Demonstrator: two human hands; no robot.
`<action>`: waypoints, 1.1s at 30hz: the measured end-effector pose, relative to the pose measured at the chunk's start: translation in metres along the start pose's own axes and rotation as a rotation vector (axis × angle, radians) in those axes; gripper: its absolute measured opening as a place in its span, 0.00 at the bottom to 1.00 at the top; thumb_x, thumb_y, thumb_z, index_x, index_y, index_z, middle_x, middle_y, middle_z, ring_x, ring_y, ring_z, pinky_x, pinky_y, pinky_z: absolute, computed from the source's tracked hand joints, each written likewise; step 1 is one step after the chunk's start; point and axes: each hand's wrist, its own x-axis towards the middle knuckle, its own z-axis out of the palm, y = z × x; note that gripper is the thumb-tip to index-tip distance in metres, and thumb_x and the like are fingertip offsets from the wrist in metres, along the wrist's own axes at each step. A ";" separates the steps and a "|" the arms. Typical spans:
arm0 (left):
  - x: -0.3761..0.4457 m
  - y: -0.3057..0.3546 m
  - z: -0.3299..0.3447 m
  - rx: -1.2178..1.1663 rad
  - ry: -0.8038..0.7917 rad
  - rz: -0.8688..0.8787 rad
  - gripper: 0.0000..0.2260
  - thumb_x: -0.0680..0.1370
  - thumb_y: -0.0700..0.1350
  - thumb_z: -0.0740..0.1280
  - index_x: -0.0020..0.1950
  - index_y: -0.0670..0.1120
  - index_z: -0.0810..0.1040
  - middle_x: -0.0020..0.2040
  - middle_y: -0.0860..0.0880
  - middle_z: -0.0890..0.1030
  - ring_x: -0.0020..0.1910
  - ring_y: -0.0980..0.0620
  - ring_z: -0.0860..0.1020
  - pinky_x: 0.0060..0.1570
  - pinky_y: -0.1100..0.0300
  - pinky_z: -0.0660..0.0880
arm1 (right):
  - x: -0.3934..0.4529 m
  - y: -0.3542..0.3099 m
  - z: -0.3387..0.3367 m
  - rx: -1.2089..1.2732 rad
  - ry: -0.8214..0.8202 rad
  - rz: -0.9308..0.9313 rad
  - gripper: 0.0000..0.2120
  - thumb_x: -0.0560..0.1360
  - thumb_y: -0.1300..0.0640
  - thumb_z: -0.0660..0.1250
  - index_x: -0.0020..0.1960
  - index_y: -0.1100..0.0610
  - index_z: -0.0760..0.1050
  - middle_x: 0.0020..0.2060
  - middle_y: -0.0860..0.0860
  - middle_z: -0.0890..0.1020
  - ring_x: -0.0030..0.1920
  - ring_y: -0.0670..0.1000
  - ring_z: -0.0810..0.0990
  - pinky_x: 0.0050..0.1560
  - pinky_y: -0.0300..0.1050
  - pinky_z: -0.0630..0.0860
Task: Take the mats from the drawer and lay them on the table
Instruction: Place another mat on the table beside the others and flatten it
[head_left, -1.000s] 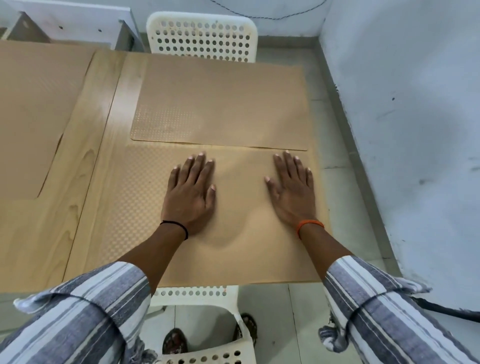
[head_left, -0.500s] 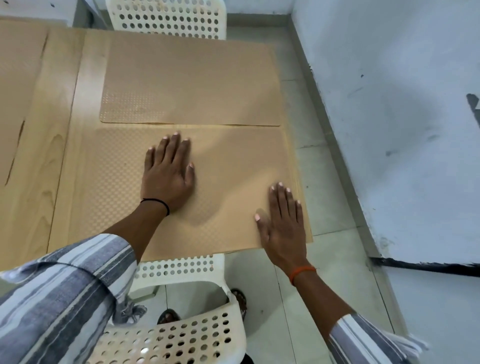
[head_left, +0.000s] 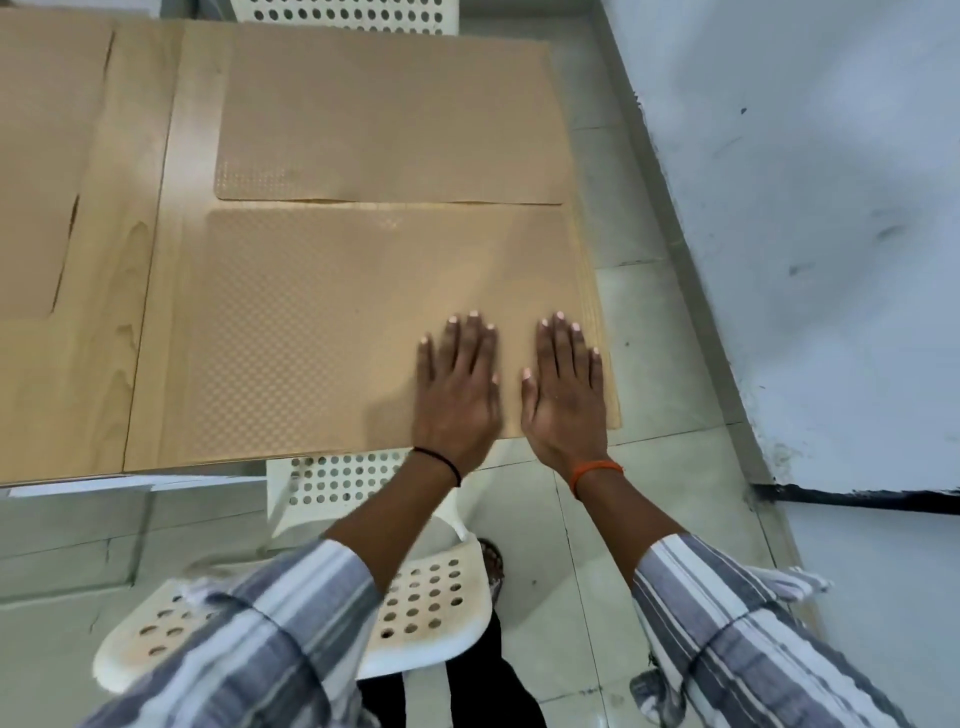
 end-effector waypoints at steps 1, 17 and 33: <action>-0.004 0.005 0.003 -0.003 0.003 -0.022 0.25 0.80 0.49 0.53 0.78 0.46 0.59 0.79 0.46 0.57 0.78 0.45 0.54 0.75 0.43 0.50 | 0.000 0.000 0.000 -0.004 0.002 0.000 0.28 0.82 0.49 0.47 0.80 0.58 0.52 0.80 0.56 0.54 0.80 0.55 0.51 0.77 0.58 0.54; -0.051 -0.161 -0.049 0.037 0.053 -0.258 0.26 0.81 0.59 0.47 0.79 0.59 0.47 0.80 0.54 0.47 0.79 0.49 0.47 0.76 0.47 0.48 | 0.000 0.001 0.002 -0.010 0.023 -0.001 0.29 0.82 0.48 0.48 0.80 0.58 0.53 0.80 0.55 0.55 0.80 0.56 0.54 0.78 0.57 0.53; -0.053 -0.188 -0.055 0.107 0.036 -0.140 0.27 0.81 0.61 0.47 0.79 0.58 0.48 0.80 0.53 0.46 0.79 0.49 0.46 0.76 0.48 0.46 | 0.007 -0.048 -0.004 -0.002 -0.018 -0.027 0.31 0.80 0.47 0.47 0.79 0.60 0.54 0.80 0.58 0.54 0.79 0.59 0.53 0.78 0.61 0.51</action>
